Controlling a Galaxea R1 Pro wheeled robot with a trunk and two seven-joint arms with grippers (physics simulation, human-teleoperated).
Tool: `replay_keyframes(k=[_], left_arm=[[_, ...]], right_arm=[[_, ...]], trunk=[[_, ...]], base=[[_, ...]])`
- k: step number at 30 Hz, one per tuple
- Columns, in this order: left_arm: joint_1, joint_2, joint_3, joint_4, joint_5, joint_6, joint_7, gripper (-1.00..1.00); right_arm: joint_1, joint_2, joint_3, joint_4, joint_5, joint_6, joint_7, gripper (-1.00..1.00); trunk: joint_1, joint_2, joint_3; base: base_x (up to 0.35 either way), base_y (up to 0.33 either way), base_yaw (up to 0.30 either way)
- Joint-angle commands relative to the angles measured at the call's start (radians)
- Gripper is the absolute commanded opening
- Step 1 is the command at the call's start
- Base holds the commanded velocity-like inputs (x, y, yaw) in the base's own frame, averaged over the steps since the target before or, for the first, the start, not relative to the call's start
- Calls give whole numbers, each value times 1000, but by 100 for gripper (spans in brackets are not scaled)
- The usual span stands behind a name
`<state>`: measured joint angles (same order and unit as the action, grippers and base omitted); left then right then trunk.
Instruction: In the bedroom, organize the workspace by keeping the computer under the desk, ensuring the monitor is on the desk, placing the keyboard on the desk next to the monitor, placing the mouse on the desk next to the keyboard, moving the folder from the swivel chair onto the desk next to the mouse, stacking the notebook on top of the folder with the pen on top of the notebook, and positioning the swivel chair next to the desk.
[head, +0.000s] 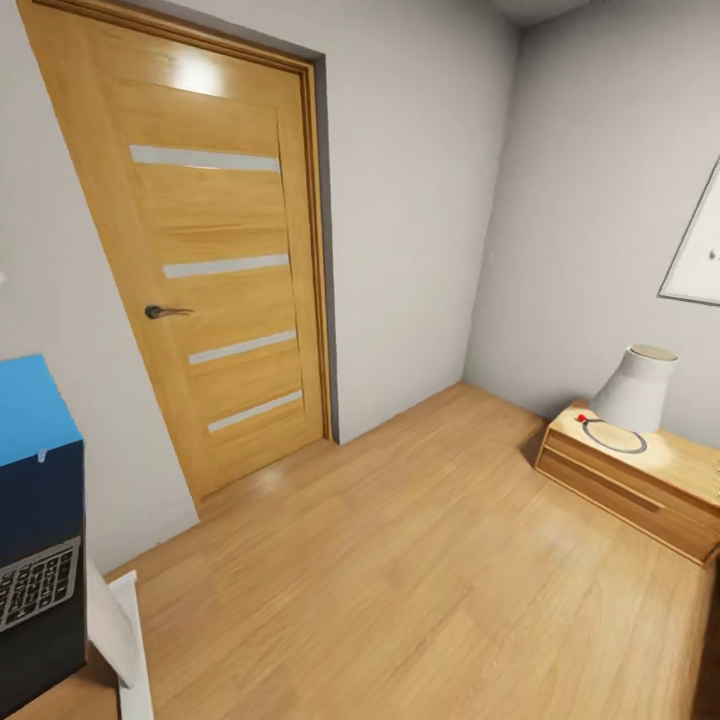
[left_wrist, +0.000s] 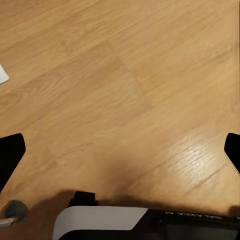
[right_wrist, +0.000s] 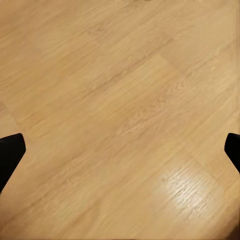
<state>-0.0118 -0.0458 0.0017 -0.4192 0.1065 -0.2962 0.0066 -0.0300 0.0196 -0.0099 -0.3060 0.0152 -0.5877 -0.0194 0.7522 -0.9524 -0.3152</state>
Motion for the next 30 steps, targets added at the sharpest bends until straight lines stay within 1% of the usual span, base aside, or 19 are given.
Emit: replay_keyframes(k=[1,30], left_arm=[[0,0,0,0,7,-3,0,100],[0,0,0,0,7,-1,0,100]], right_arm=[[-1,0,-1,1,2,-3,-2,100],[-1,2,-1,2,2,-3,-2,100]], trunk=[[1,-1,-1],[1,-1,-1]], base=[[322,0,-59],[328,0,-5]])
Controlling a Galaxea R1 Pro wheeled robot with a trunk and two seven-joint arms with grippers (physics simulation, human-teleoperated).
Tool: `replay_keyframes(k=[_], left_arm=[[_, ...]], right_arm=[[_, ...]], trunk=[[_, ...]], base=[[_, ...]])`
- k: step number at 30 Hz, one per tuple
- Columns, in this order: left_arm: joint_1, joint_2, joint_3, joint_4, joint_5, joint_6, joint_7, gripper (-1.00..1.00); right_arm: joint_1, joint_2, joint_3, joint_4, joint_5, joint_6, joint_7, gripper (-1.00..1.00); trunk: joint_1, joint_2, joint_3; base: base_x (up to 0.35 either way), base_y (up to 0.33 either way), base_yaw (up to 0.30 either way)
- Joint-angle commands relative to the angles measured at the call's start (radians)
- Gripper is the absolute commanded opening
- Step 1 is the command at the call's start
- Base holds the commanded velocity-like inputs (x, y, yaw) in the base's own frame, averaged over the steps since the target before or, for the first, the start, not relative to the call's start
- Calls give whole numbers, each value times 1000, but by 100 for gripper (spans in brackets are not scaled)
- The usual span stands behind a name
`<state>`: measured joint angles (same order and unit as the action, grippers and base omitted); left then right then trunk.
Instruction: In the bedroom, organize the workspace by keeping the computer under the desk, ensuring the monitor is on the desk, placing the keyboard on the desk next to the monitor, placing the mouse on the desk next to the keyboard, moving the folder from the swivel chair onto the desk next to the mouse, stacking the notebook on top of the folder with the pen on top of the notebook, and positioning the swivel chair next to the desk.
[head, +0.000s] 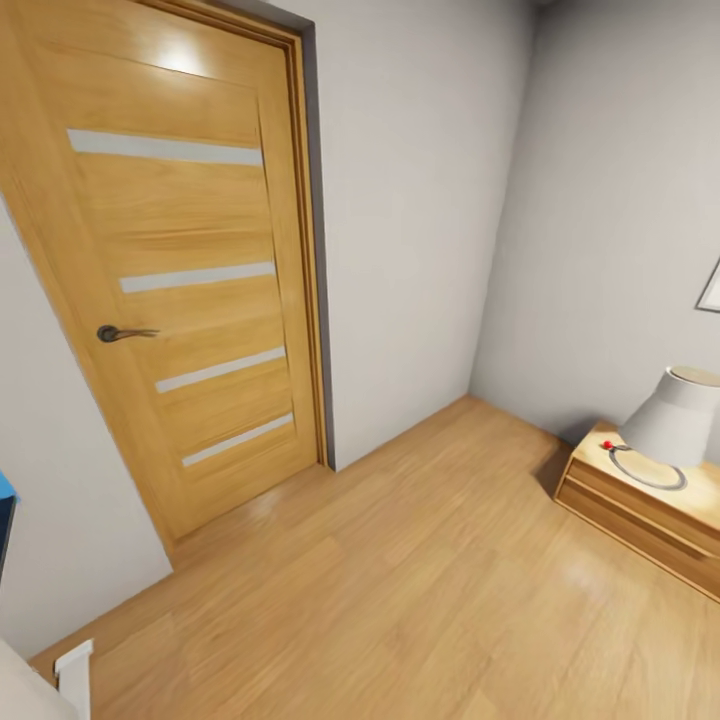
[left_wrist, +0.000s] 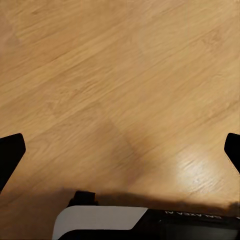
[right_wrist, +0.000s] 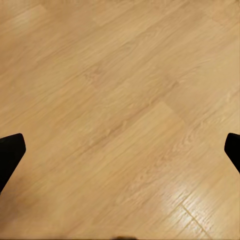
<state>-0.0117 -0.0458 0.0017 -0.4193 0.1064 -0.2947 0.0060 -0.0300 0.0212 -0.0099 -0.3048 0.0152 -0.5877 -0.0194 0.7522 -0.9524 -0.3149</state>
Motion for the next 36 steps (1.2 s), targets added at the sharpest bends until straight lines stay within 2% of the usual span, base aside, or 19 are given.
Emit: replay_keyframes(k=[1,14,18,19,24,30,36], left_arm=[[-1,0,0,1,7,-3,0,100],[-1,0,0,1,7,-1,0,100],[-1,1,0,1,7,1,0,100],[-1,1,0,2,7,1,0,100],[-1,1,0,2,7,2,0,100],[-1,1,0,3,7,2,0,100],[-1,1,0,3,7,-1,0,100]], right_arm=[[-1,0,-1,1,2,-3,-2,100],[-1,0,-1,0,2,-3,-4,100],[-1,1,-1,1,2,-30,-4,100],[-1,2,-1,5,2,-61,-4,100],[-1,3,-1,10,1,-116,-4,100],[-1,3,-1,10,0,-122,-4,100],[-1,3,-1,10,0,-122,-4,100]], trunk=[[1,-1,-1],[1,-1,-1],[1,-1,-1],[1,-1,-1],[1,-1,-1],[1,-1,-1],[1,-1,-1]], base=[[329,0,0],[329,0,21],[329,0,212],[329,0,256],[329,-7,269],[309,-113,279],[97,-58,280]])
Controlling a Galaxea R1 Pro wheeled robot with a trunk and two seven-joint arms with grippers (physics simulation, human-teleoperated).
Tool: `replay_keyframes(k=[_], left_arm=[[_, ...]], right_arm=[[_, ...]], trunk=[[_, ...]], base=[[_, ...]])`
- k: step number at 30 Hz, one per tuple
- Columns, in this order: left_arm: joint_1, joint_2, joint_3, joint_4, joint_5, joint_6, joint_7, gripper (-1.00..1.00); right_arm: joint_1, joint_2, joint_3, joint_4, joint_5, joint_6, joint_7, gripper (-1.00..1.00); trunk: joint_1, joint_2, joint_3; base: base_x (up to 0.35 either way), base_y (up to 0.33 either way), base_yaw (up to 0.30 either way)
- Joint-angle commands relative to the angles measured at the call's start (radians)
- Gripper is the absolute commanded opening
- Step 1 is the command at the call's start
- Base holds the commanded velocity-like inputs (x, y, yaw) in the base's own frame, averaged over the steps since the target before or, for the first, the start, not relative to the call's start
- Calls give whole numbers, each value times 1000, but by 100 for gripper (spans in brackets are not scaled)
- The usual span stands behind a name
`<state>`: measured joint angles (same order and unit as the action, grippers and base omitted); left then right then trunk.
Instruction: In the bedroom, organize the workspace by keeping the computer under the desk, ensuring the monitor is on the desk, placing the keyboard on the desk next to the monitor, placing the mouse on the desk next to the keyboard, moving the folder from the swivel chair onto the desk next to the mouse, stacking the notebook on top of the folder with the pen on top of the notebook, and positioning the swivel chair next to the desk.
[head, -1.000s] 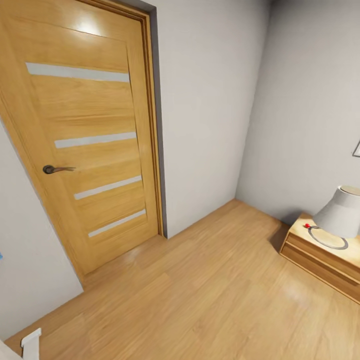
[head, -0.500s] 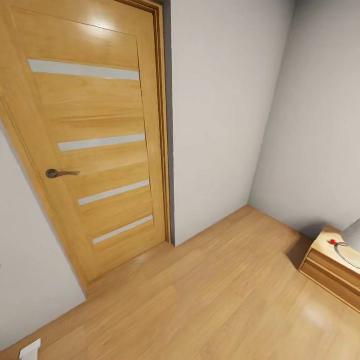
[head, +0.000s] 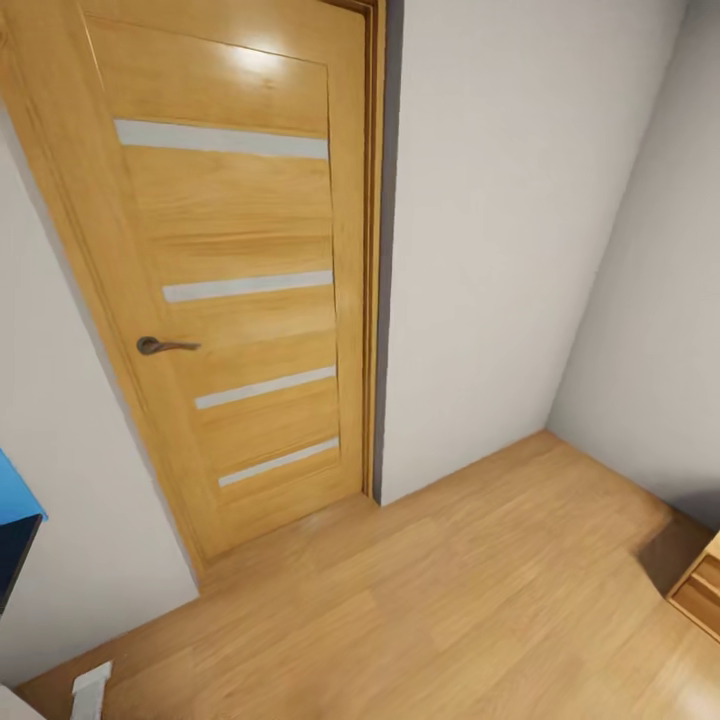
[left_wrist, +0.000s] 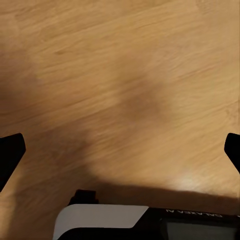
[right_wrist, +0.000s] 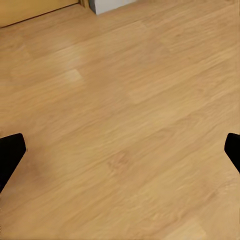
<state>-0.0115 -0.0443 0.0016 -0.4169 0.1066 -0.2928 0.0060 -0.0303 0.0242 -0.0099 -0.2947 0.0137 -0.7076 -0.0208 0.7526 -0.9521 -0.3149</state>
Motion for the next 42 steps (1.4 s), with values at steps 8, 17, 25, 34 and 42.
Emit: replay_keyframes(k=[8,17,25,34,42], left_arm=[[-1,0,0,1,7,-5,1,100],[-1,0,0,1,7,-5,2,100],[-1,0,0,1,7,-5,1,100],[-1,0,0,1,7,-4,0,100],[-1,0,0,1,7,-4,0,100]], right_arm=[[0,0,-1,0,2,-3,-2,100],[0,0,-2,0,1,-2,-2,100],[0,0,-2,0,0,-1,-2,100],[0,0,-2,0,-1,-1,-2,100],[0,0,-2,0,-1,-1,-2,100]], trunk=[[0,-1,-1],[0,-1,-1],[0,-1,-1],[0,-1,-1],[0,-1,-1]], base=[[13,-27,281],[1,-254,284],[0,-306,285],[37,-309,285],[42,-309,287]])
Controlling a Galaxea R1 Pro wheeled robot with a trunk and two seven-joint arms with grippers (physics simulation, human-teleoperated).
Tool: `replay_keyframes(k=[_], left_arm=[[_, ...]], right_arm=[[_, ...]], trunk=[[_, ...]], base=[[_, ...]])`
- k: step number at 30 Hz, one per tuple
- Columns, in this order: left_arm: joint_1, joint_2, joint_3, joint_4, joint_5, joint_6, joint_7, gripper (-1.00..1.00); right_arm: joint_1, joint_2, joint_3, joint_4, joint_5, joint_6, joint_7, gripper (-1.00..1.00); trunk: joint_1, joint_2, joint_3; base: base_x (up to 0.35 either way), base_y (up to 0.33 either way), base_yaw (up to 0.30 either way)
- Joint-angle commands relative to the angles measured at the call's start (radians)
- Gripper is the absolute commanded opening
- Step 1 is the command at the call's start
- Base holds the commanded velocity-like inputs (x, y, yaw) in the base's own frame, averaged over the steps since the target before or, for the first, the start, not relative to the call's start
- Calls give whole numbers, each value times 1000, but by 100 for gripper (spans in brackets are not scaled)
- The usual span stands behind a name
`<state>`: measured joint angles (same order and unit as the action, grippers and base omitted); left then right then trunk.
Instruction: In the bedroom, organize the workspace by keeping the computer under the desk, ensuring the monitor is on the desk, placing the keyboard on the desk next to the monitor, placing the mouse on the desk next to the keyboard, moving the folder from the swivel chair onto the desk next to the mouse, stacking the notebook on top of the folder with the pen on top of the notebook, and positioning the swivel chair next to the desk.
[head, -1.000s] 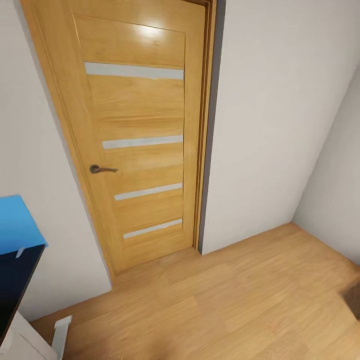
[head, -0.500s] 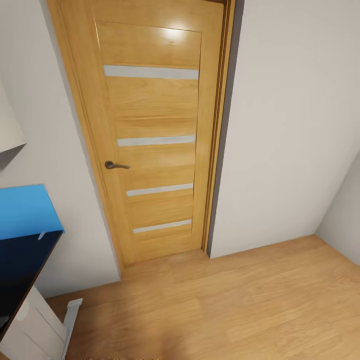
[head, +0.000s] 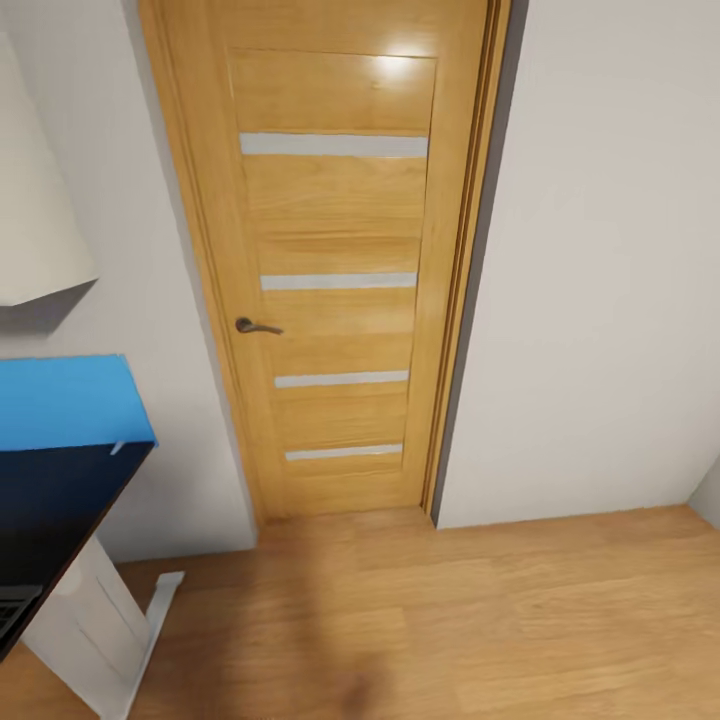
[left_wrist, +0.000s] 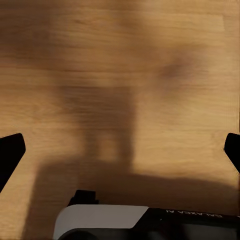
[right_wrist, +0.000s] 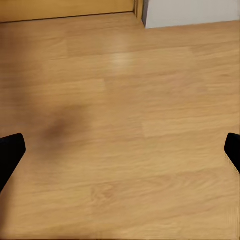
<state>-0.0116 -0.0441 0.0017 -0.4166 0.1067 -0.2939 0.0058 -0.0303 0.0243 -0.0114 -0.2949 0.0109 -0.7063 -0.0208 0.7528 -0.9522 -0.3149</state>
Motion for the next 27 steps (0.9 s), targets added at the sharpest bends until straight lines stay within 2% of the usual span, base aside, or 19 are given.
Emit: replay_keyframes(k=[1,10,27], left_arm=[[-1,0,0,1,7,-3,1,100],[-1,0,0,1,7,-2,0,100],[-1,0,0,1,7,-2,2,100]], right_arm=[[0,0,-1,0,1,-2,-2,100],[0,0,-1,0,1,-2,-2,100],[0,0,-1,0,2,-2,-2,100]], trunk=[[0,-1,-1],[0,-1,-1],[0,-1,-1]], base=[[6,-303,289],[2,-228,289],[0,-140,290]])
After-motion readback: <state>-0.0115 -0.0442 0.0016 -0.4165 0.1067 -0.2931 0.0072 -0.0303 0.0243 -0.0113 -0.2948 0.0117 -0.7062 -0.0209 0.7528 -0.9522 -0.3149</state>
